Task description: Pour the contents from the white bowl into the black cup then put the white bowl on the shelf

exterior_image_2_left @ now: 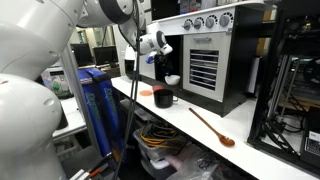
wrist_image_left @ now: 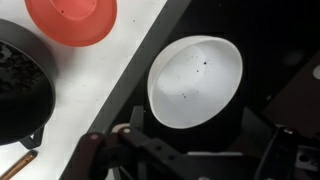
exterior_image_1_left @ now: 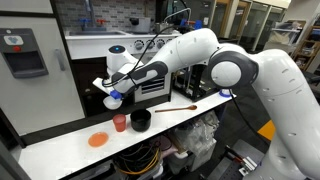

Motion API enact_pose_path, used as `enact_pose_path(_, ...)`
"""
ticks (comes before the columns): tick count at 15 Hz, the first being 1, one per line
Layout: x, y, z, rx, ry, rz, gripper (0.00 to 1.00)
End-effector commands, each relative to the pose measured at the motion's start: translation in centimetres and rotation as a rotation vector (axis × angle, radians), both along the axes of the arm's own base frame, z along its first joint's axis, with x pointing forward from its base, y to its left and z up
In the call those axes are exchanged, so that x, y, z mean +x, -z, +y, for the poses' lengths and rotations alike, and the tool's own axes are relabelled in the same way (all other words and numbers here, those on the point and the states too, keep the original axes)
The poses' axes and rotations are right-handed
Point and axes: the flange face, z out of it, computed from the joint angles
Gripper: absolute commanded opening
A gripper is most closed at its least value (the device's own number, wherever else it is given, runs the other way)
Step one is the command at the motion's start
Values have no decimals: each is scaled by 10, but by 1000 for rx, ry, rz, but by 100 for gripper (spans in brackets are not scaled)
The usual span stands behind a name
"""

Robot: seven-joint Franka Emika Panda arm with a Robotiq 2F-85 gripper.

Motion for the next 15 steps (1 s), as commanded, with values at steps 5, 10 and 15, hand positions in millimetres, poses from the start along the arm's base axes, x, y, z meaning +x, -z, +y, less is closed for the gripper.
enact_pose_path(5,-33,-34,-2,-73,-79,78,100)
enact_pose_path(10,-57,-41,2,-120,-132,141,100)
enact_pose_path(15,-76,-43,2,-143,-168,188,100)
